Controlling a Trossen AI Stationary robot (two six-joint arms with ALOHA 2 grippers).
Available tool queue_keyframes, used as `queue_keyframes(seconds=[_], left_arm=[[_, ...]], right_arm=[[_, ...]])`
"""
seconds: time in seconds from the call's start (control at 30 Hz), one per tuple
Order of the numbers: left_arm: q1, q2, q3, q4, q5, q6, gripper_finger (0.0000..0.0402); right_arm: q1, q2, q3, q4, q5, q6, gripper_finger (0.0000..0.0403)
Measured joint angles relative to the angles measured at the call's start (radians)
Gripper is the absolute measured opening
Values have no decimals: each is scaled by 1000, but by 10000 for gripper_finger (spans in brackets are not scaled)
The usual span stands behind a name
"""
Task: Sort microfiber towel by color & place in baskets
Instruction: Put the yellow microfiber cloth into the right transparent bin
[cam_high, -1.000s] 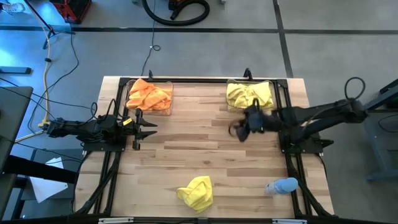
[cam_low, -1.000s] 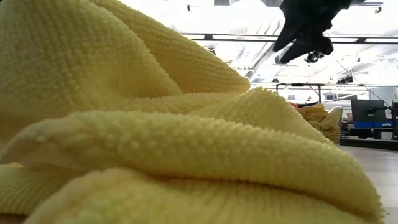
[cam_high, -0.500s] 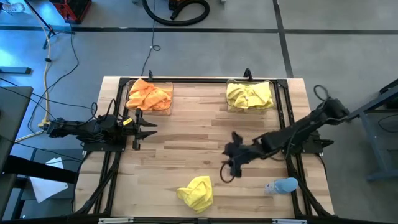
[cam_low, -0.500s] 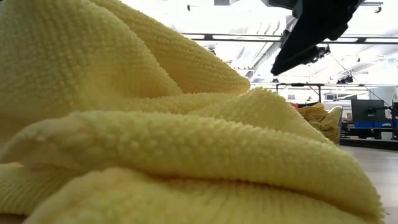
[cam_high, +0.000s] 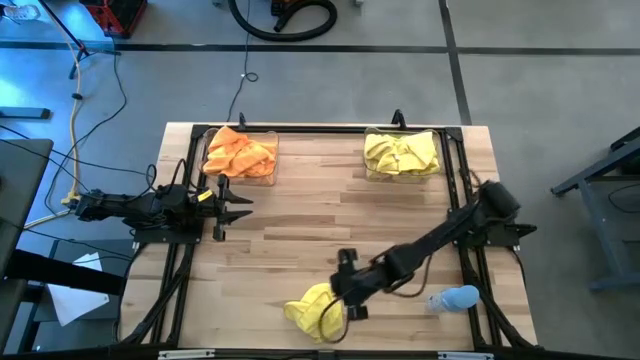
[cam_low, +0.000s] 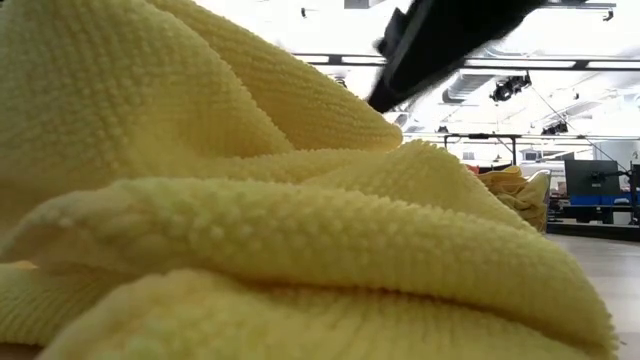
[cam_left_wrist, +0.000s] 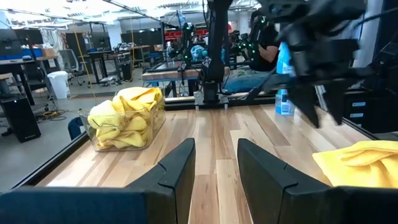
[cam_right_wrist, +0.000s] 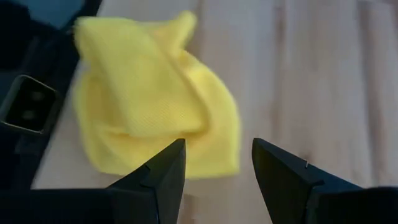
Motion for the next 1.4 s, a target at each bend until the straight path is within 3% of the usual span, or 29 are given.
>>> queue_keyframes(seconds=[0.33, 0.53, 0.8, 1.03, 1.2, 1.4], left_arm=[[0, 0, 0, 0, 0, 0, 108], [0, 0, 0, 0, 0, 0, 108], [0, 0, 0, 0, 0, 0, 108], [0, 0, 0, 0, 0, 0, 108], [0, 0, 0, 0, 0, 0, 108], [0, 0, 0, 0, 0, 0, 108]], right_arm=[[-9, 321, 531, -432, -93, -102, 181], [-42, 496, 729, -610, -170, -137, 181], [-83, 581, 763, -566, -361, -181, 164], [-98, 578, 763, -588, -388, -187, 16], [-99, 577, 762, -493, -404, -261, 28], [-107, 577, 762, -403, -404, -333, 6]])
